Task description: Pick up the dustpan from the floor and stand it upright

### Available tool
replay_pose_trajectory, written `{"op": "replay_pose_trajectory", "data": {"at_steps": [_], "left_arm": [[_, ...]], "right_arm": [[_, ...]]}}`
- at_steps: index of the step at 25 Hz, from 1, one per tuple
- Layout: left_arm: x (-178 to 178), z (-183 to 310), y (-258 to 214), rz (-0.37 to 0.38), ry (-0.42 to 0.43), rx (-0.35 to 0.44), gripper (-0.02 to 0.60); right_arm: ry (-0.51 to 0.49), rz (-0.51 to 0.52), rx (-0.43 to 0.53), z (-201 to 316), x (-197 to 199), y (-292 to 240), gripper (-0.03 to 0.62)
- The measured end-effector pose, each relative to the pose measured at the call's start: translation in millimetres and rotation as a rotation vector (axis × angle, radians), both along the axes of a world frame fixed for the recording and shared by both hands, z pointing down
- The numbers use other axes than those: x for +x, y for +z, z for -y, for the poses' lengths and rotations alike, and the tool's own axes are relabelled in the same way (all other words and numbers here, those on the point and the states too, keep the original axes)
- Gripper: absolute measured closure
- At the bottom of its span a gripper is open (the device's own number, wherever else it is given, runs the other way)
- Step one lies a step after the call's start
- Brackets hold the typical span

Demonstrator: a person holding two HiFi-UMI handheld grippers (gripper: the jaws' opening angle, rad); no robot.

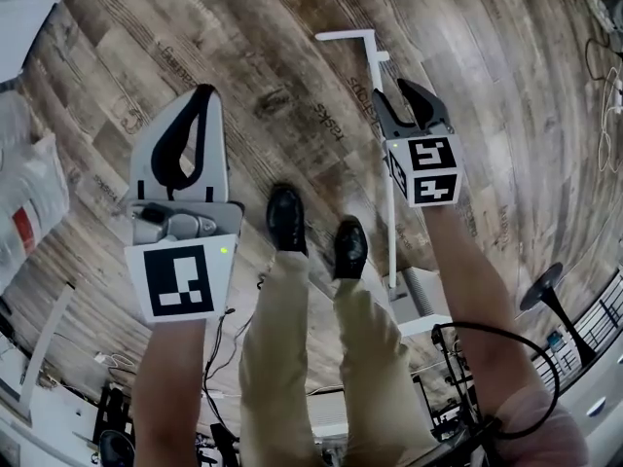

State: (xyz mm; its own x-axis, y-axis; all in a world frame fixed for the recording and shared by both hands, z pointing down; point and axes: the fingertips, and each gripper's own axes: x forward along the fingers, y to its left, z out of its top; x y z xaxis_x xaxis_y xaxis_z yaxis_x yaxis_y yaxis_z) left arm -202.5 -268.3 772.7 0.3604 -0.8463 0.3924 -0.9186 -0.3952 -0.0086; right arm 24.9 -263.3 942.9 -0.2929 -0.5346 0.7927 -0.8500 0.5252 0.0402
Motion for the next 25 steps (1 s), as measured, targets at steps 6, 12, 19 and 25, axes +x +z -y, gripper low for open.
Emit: {"op": "replay_pose_trajectory", "data": {"at_steps": [6, 12, 19, 25], "left_arm": [[3, -5, 15, -0.004, 0.007, -0.006, 0.566], [9, -5, 34, -0.007, 0.013, -0.005, 0.566], [15, -7, 48, -0.028, 0.017, -0.017, 0.566], [16, -10, 62, -0.031, 0.016, -0.024, 0.566]], "right_arm": [[0.014, -0.022, -0.019, 1, 6, 27, 0.428], [0.024, -0.048, -0.053, -2, 13, 59, 0.427], [0.023, -0.077, -0.094, -7, 15, 89, 0.425], [0.031, -0.102, -0.127, -9, 22, 115, 0.422]]}}
